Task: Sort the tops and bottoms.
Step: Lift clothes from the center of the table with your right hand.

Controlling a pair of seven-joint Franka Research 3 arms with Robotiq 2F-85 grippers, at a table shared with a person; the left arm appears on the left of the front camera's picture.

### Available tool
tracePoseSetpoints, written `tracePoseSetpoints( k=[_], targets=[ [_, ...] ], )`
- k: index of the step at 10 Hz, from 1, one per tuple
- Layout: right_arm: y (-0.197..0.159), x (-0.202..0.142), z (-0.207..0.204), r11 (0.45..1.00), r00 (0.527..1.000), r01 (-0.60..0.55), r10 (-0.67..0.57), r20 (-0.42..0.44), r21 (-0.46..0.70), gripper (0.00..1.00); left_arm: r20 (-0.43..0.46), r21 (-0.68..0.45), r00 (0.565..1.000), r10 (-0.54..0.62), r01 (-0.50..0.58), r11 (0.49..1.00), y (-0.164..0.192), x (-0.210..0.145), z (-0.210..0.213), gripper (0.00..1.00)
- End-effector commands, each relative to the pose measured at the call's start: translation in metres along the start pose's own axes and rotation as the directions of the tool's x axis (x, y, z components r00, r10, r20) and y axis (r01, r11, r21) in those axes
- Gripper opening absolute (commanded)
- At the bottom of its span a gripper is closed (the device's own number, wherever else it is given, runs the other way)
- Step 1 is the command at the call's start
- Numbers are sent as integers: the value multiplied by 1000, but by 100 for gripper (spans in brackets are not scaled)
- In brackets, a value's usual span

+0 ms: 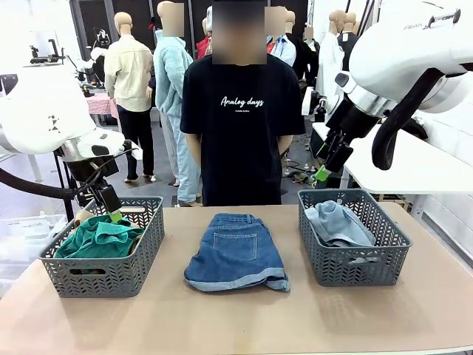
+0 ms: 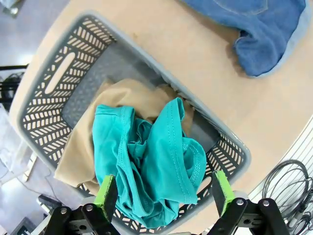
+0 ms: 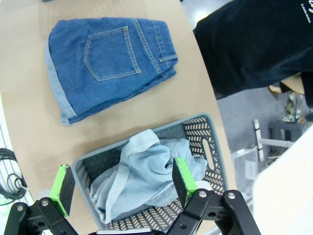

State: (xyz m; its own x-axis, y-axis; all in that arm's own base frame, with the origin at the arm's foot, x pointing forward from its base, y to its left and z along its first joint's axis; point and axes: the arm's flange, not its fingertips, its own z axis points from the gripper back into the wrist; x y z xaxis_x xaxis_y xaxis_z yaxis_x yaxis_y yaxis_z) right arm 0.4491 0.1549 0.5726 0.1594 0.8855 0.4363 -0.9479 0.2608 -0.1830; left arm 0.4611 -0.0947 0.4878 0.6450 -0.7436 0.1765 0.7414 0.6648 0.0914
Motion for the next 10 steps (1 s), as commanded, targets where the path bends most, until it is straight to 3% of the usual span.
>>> tracePoseSetpoints(
  k=[1,9,10],
  targets=[
    [1,-1,-2,1000,1000,10,-10,3,6,100,-1,4,1000,-2,2,1000,0,-1,-1,100],
    [1,-1,-2,1000,1000,10,-10,3,6,100,0,0,1000,0,0,1000,0,0,0,100],
    [1,-1,-2,1000,1000,10,-10,3,6,100,-3,12,996,-91,91,996,-26,5,8,100]
  ],
)
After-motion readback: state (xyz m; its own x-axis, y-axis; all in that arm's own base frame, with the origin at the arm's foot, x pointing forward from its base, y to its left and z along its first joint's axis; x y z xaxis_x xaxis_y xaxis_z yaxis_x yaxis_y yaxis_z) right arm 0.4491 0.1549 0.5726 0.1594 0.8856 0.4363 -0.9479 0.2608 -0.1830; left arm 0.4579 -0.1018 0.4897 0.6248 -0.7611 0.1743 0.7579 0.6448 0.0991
